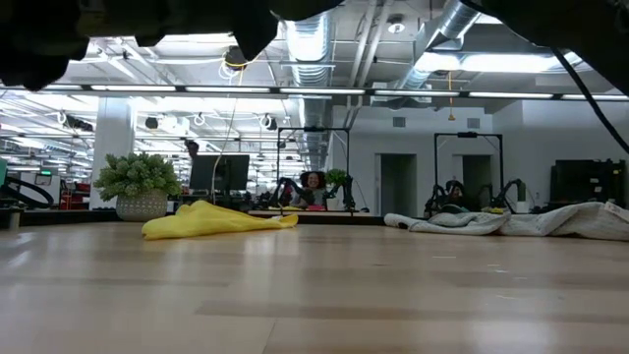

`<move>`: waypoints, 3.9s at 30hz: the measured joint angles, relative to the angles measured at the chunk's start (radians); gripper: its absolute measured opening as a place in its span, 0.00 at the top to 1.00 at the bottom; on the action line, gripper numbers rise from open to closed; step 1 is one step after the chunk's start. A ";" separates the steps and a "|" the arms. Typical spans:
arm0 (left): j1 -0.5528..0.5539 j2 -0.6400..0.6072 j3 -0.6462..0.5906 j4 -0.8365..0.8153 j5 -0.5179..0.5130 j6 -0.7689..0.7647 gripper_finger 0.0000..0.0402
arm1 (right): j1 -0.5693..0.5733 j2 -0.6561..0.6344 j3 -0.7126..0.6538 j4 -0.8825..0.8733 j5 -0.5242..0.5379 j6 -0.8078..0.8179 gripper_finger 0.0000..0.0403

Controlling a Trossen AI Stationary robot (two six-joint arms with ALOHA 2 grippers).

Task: Fold microfiber towels
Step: Put the folded blue towel into the blue bin, then fold the yellow towel

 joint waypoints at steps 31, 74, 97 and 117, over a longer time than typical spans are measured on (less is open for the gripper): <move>-0.009 0.230 -0.001 0.038 0.115 -0.117 1.00 | -0.020 0.000 0.000 -0.207 -0.030 0.011 0.78; -0.323 0.703 0.221 0.169 0.053 -0.113 1.00 | -0.235 -0.754 0.000 -1.327 0.127 0.116 0.34; -0.344 1.168 0.386 -0.097 0.206 -0.290 1.00 | -0.062 -1.139 0.000 -1.397 0.789 0.485 0.34; -0.347 0.981 0.481 -0.318 0.230 -0.236 1.00 | -0.042 -1.140 0.000 -1.447 0.907 0.464 0.34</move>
